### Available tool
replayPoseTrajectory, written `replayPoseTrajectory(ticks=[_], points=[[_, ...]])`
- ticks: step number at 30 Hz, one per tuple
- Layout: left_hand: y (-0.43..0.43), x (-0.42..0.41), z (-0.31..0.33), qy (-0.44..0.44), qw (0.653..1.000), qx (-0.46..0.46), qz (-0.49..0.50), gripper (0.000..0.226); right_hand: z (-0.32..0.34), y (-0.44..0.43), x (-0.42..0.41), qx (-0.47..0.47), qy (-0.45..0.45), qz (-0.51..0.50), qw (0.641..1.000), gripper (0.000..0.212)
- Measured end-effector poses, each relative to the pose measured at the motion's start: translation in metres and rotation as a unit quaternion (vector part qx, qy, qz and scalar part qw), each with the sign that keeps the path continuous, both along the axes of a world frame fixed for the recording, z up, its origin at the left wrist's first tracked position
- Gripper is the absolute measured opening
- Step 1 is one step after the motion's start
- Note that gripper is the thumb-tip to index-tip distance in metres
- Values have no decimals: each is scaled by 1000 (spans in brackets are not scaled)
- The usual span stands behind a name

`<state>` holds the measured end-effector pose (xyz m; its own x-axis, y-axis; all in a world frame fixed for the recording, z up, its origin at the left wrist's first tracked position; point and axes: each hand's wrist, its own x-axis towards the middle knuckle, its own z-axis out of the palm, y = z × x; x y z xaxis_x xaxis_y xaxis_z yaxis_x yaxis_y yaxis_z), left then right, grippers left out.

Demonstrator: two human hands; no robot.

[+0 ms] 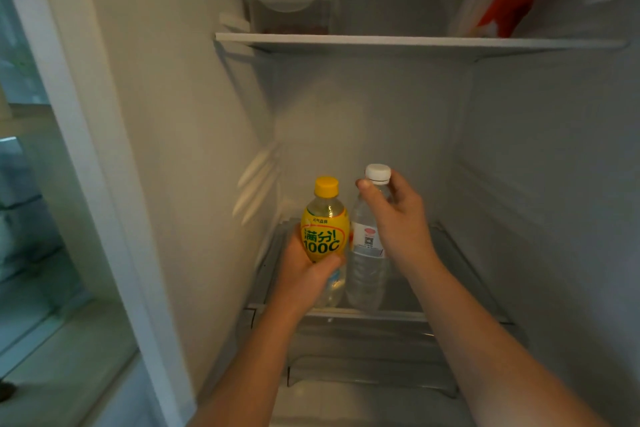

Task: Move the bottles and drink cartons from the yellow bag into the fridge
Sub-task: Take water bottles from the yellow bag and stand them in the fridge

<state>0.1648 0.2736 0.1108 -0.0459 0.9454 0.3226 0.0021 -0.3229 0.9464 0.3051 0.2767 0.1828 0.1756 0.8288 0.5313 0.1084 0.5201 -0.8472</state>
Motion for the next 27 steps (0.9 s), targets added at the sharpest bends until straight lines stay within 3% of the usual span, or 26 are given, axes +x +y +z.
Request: replayPoseTrajectory(ticks=[7, 12, 19, 27], points=[[-4, -3, -10, 31, 999, -7, -11, 59, -34, -11, 15, -28, -45, 53, 997, 40], [-12, -13, -23, 122, 992, -23, -11, 52, -63, -21, 30, -101, -91, 113, 984, 39], [-16, -27, -39, 248, 967, -26, 51, 67, -82, -24, 49, -189, -232, 107, 948, 52], [-8, -25, -44, 242, 961, -54, 125, 64, -100, -4, 46, -201, -197, 43, 959, 59]])
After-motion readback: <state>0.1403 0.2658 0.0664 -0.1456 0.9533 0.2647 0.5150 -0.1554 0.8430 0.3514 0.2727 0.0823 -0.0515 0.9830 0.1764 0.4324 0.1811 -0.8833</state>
